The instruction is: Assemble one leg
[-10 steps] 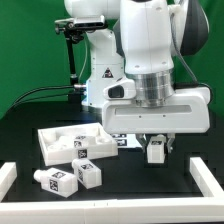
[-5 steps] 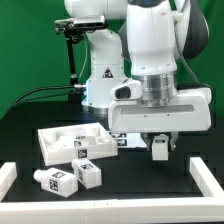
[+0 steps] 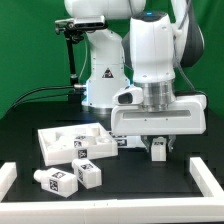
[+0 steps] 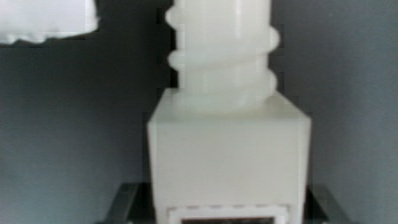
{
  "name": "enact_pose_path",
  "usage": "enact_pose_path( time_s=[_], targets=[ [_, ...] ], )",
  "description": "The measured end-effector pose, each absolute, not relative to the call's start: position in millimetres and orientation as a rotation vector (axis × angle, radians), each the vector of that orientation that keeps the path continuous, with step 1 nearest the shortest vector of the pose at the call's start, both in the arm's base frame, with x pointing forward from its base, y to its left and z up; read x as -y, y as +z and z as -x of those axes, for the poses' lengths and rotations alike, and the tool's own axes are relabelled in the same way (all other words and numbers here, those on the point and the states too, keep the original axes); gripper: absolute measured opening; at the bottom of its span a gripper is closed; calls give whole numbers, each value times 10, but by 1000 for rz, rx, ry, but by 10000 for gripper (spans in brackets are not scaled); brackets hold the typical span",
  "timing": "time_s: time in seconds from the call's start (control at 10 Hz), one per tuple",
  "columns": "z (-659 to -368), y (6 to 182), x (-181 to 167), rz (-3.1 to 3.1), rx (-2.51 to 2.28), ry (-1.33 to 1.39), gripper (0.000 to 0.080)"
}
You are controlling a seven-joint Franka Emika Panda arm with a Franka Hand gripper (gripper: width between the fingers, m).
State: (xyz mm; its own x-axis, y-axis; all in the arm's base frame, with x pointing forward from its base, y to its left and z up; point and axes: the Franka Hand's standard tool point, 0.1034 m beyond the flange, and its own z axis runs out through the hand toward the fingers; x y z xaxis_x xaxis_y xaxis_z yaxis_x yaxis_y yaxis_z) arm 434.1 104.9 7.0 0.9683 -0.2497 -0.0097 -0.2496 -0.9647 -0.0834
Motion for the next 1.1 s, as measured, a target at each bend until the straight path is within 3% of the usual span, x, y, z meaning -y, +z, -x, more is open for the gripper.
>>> enact_pose_path(
  time_s=[0.6,0.7,0.8,0.9,1.0,1.1],
  targets=[
    [-4267,53,-1206,3042,-333,6,262],
    [-4267,53,-1206,3042,-331,6,355],
    [-4267,53,-1205,3042,-329,6,504],
    [-4270,71,-1177,3047,-307,27,504],
    [-4323,204,-1039,3053,-268,60,616],
    [-4374,373,-857,3054,-245,58,644]
  ],
)
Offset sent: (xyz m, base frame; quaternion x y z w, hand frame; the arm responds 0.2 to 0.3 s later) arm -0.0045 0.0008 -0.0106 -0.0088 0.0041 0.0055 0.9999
